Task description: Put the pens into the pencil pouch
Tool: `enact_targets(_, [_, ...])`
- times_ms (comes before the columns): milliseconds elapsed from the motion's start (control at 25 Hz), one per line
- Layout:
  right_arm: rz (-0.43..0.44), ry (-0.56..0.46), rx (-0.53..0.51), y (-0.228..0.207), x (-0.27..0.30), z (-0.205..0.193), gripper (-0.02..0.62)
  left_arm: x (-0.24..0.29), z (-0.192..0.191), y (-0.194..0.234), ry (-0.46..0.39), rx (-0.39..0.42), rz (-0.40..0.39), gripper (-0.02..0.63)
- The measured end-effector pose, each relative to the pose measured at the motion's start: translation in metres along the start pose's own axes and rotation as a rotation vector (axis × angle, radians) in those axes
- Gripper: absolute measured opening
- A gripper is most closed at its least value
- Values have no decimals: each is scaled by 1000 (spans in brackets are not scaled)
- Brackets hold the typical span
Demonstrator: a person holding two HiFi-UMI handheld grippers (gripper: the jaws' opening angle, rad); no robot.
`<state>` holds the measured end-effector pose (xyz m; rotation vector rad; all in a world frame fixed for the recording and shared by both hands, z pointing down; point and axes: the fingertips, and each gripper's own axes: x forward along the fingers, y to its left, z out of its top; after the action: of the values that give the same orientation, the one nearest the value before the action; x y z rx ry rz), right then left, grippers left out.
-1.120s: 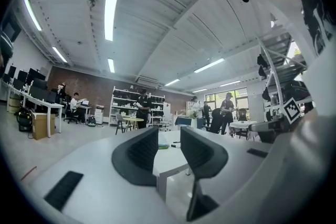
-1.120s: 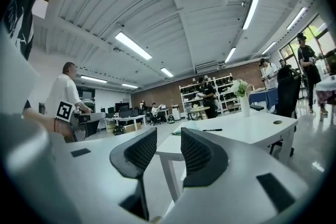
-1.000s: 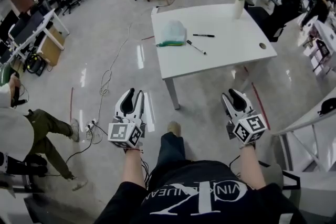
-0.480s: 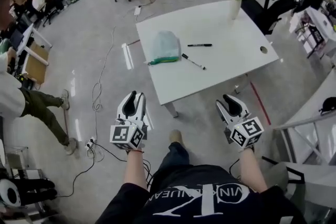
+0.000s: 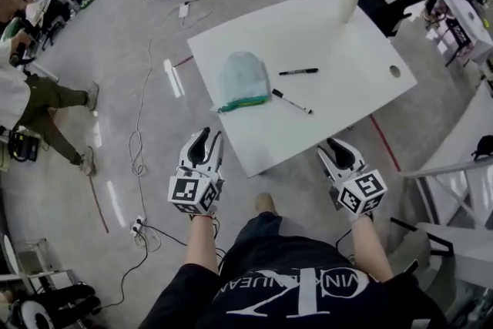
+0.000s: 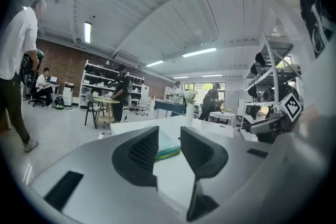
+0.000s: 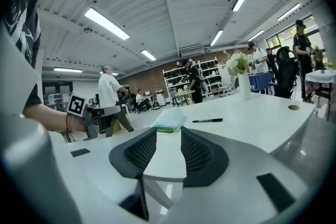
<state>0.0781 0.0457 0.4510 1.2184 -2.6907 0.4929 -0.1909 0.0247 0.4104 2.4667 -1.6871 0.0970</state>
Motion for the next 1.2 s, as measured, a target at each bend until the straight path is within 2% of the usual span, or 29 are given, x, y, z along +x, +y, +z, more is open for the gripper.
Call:
enact_targets(240, [-40,50,-29,0,32,-2,158,33,-16,21,63,55,-88,120])
enact_targets(360, [-48,73,-27,-3,43,-4,161,48,-26,22,76,36,-125,120])
enact_targets(440, [-50,94,-20,-7,47,-9,161,52,-35,20,90,17,-141,124])
enact_targets(600, [-40,124,-15,-21,62,-12,163,69,-49,20,139,40,-169,147])
enact_targets(760, [-1,165,-36,-35,85,-17,166,92,-53,31,178,56,-163,164])
enact_targets(1040, [40,261,-97,-58,120,-17,172,128,-67,41,318,252,-200,190])
enact_targets(1200, [47,345,-118,-69,131,-32,173,146,-84,32,421,413,-259,220])
